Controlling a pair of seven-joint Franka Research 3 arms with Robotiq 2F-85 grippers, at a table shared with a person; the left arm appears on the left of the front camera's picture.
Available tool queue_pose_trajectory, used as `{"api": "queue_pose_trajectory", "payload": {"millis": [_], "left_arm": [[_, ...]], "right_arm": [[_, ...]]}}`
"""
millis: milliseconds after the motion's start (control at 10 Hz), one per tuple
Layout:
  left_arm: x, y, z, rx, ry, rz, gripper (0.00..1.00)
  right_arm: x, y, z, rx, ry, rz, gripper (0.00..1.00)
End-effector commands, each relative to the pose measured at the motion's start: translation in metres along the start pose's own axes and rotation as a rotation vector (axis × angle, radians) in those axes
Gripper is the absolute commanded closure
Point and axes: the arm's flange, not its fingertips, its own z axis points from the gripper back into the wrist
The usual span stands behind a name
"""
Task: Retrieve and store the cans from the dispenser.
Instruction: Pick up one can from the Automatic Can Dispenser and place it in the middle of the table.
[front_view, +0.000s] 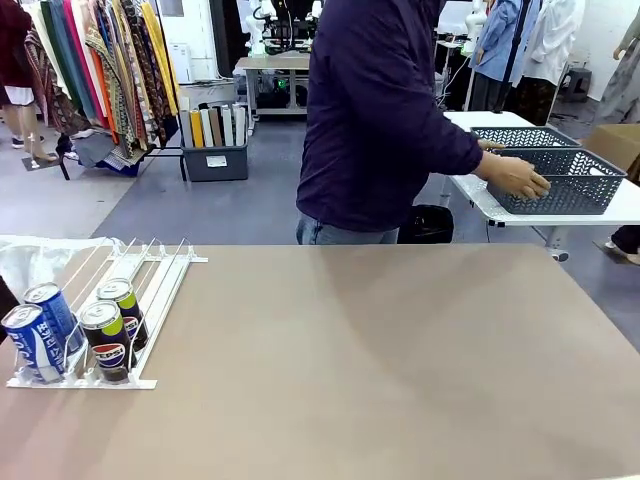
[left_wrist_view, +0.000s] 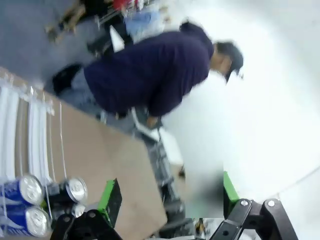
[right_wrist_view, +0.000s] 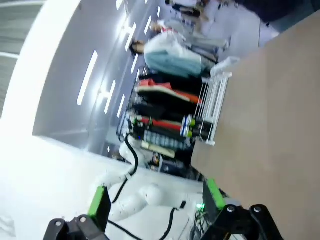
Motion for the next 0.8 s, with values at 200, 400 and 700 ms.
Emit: {"api": "queue_pose_trajectory", "payload": {"millis": [200, 400, 700], "left_arm": [[-0.015, 0.027, -0.013, 0.135, -0.054, -0.034, 0.0], [0.009, 0.022, 0.017, -0.017, -0.098, 0.002, 0.0], [0.009, 0.022, 0.017, -0.017, -0.098, 0.002, 0.0]], "right_arm": [[0.001, -0.01, 0.007, 0.004, -0.043, -0.001, 0.0], [0.001, -0.01, 0.007, 0.004, -0.043, -0.001, 0.0], [0.001, -0.01, 0.007, 0.004, -0.043, -0.001, 0.0]]}}
